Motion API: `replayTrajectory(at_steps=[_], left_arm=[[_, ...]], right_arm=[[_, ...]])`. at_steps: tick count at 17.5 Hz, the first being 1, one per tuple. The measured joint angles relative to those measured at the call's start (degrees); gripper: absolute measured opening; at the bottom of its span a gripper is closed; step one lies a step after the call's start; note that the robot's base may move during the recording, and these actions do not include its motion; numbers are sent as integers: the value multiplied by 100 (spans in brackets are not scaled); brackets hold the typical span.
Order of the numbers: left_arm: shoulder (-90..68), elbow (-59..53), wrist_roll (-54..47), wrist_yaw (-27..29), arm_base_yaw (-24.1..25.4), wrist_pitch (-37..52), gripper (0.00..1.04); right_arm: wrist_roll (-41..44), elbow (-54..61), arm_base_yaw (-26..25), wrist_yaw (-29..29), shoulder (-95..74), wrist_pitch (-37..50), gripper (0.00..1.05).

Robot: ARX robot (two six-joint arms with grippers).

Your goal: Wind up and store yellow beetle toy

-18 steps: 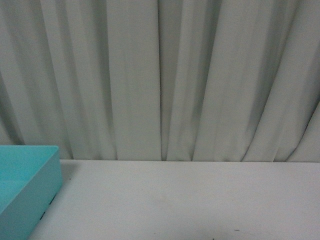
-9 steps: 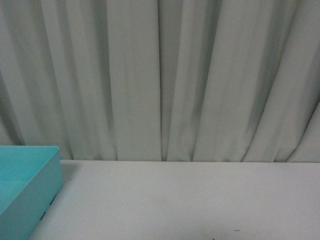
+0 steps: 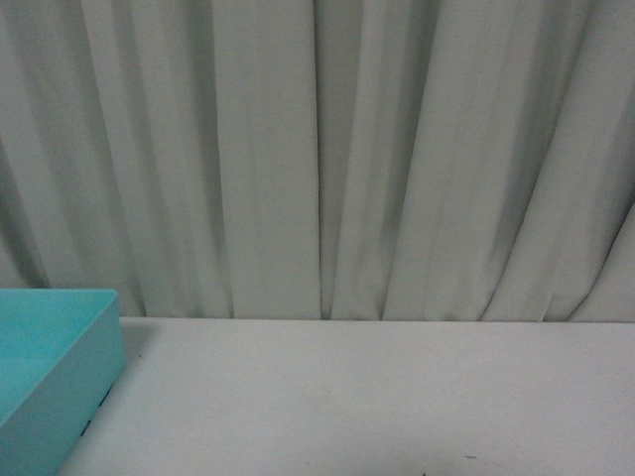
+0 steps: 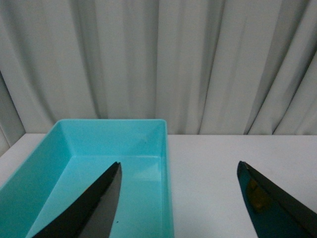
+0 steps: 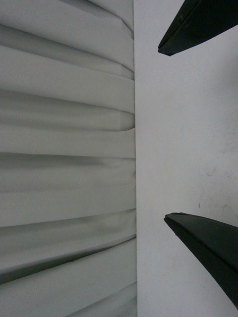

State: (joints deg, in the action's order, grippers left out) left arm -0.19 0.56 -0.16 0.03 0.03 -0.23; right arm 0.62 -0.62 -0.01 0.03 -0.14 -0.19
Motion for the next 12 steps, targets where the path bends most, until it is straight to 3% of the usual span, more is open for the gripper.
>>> replayTrajectory(at_steps=[3,12], left_arm=[[0,0,0,0,0,-2,97],[7,0,-2,0,0,2,98]], right_arm=[[0,0,0,0,0,-2,98],[0,0,0,0,0,-7,98]])
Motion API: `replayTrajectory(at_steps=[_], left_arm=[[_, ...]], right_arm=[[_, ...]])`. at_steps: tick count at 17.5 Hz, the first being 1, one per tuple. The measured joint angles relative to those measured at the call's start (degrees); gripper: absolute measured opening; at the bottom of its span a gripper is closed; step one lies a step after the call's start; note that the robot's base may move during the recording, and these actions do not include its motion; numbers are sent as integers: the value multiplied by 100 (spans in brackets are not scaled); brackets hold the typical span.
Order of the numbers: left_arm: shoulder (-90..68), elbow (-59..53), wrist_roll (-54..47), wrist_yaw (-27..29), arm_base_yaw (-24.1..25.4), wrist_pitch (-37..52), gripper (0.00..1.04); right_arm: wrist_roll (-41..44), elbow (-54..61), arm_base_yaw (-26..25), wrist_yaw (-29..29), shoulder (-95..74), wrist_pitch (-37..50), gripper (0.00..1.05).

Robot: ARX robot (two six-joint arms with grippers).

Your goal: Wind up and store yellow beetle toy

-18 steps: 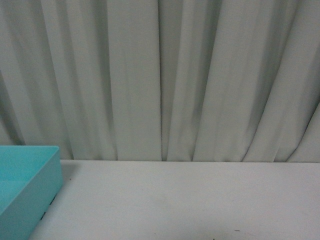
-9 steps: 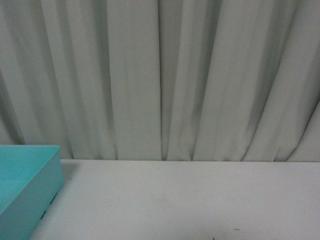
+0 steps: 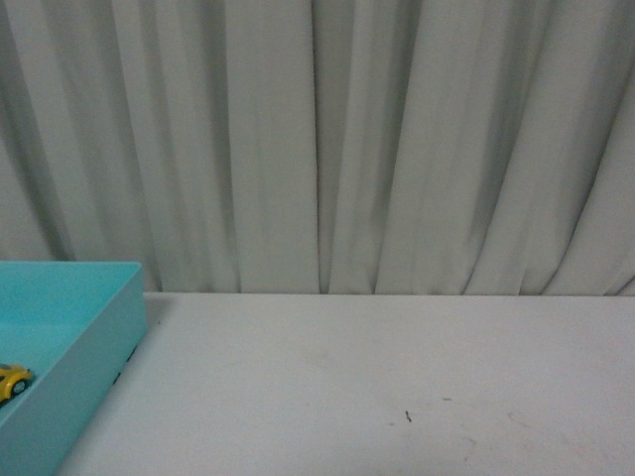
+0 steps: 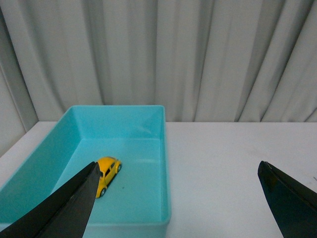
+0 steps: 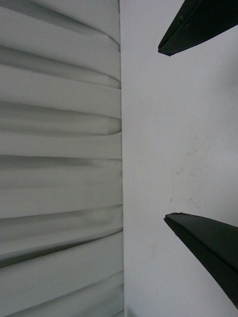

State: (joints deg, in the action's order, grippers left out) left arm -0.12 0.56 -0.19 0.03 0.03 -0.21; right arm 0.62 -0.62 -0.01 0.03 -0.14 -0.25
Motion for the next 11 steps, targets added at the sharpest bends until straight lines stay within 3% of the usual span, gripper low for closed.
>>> replayTrajectory(at_steps=[11], left_arm=[[2,0,0,0,0,2,98]], right_arm=[[0,0,0,0,0,9,98]])
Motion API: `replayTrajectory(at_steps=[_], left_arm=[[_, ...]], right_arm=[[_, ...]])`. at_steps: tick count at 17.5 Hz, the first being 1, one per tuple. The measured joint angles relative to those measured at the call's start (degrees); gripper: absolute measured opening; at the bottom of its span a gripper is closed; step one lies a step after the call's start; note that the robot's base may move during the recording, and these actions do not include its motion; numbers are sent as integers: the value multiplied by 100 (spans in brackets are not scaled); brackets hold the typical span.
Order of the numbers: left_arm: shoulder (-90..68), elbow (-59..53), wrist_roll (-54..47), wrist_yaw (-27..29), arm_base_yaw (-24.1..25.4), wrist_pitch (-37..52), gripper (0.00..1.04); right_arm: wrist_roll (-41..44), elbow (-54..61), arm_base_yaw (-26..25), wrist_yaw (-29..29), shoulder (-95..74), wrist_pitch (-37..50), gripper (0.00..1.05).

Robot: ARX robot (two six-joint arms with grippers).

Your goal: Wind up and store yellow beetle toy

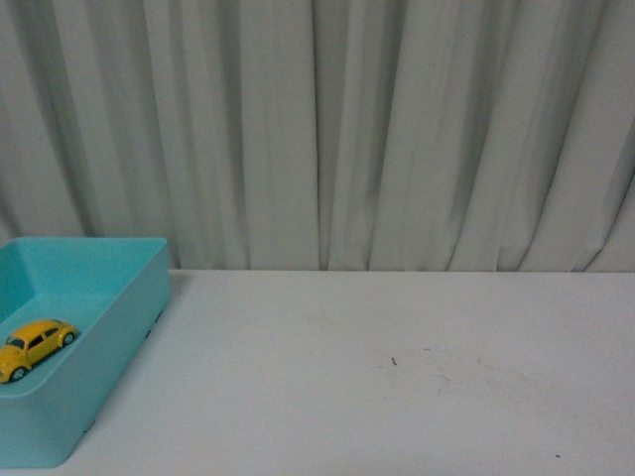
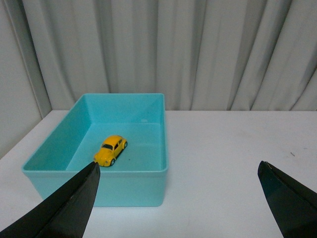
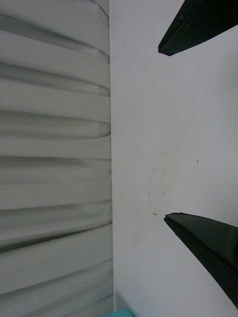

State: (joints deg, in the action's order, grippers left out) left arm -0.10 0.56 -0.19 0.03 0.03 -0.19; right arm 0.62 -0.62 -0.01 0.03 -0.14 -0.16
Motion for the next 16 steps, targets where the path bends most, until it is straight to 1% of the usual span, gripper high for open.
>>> replayTrajectory(at_steps=[16], left_arm=[[0,0,0,0,0,-2,98]], right_arm=[[0,0,0,0,0,-4,98]])
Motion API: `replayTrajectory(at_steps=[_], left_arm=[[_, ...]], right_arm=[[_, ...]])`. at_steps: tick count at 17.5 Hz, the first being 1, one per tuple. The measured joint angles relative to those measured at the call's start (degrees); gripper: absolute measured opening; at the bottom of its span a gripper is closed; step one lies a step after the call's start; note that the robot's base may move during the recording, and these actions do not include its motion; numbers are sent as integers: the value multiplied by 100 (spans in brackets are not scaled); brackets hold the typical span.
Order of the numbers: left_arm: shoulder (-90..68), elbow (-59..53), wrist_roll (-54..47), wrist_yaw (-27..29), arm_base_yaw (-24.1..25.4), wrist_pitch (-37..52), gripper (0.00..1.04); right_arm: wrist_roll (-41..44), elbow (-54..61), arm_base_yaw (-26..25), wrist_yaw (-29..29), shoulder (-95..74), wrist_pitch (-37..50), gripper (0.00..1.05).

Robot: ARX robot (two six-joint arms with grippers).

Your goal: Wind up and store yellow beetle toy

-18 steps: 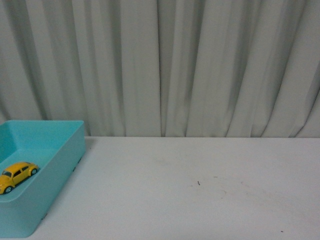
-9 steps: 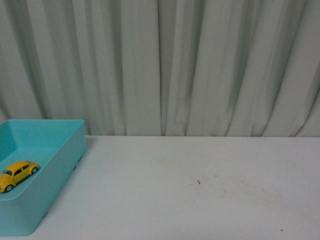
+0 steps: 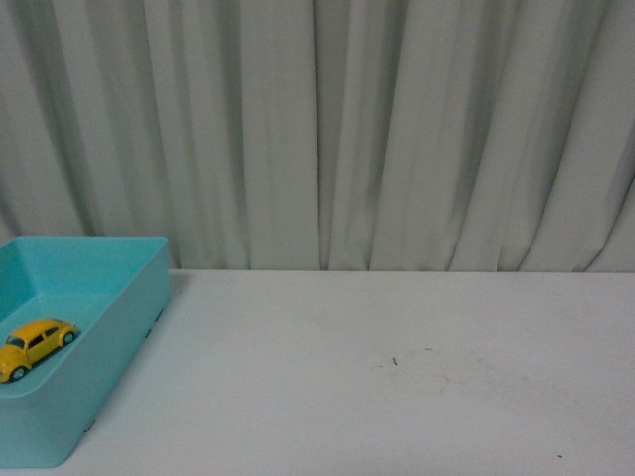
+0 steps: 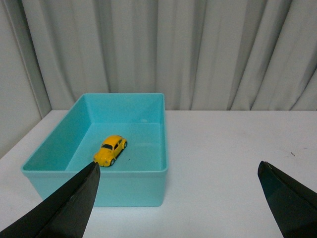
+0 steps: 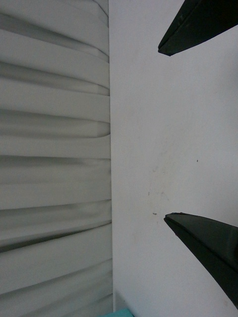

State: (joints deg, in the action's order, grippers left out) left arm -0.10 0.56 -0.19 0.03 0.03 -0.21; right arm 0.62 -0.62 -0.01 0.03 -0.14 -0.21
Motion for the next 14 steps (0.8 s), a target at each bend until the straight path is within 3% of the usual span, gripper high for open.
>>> replayTrajectory(at_steps=[14], left_arm=[[0,0,15,7,0,4,98]], right_arm=[[0,0,0,0,0,-2,98]])
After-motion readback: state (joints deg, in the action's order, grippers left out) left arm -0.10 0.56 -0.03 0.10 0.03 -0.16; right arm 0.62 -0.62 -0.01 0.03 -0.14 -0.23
